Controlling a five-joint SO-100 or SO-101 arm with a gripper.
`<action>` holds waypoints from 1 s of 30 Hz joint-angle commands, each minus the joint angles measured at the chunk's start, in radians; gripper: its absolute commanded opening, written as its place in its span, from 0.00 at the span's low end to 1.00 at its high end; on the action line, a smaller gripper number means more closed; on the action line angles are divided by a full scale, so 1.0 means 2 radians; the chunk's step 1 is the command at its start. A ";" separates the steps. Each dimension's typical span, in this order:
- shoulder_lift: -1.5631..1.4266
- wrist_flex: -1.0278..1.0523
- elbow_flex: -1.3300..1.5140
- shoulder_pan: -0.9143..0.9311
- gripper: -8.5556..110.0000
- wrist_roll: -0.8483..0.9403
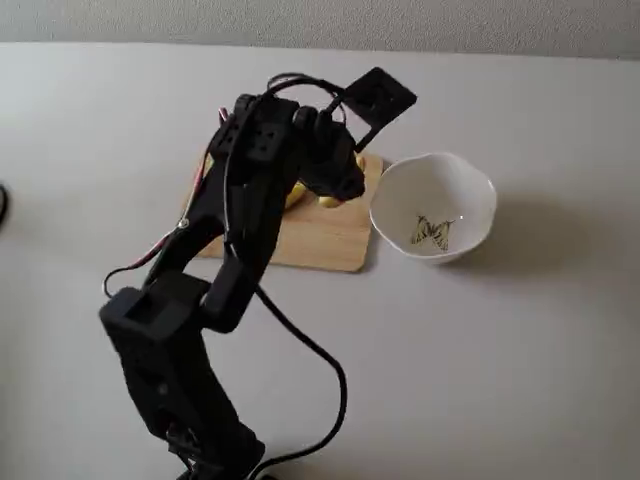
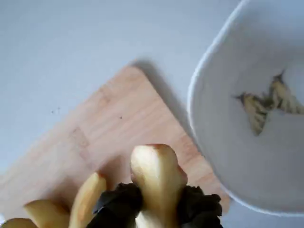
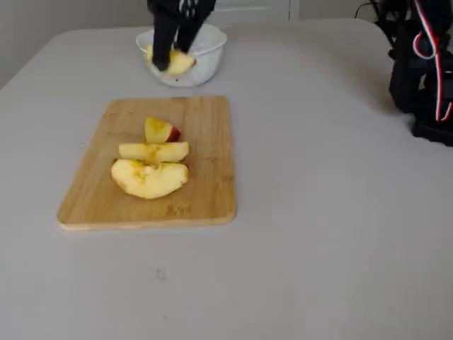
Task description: Pick up the rightmost apple slice from the cutting board and place it into the bowl
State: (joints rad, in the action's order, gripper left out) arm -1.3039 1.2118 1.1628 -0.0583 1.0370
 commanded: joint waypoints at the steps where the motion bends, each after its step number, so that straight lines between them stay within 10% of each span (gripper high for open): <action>1: -0.087 -0.007 -0.038 0.048 0.07 -0.018; 12: -0.012 -0.066 -0.038 0.136 0.13 -0.011; 20: 0.048 -0.081 -0.038 0.153 0.37 0.002; 30: -0.094 -0.002 -0.034 0.089 0.24 -0.124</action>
State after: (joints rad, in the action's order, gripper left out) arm -1.2272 1.1244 1.1505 0.2086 0.9342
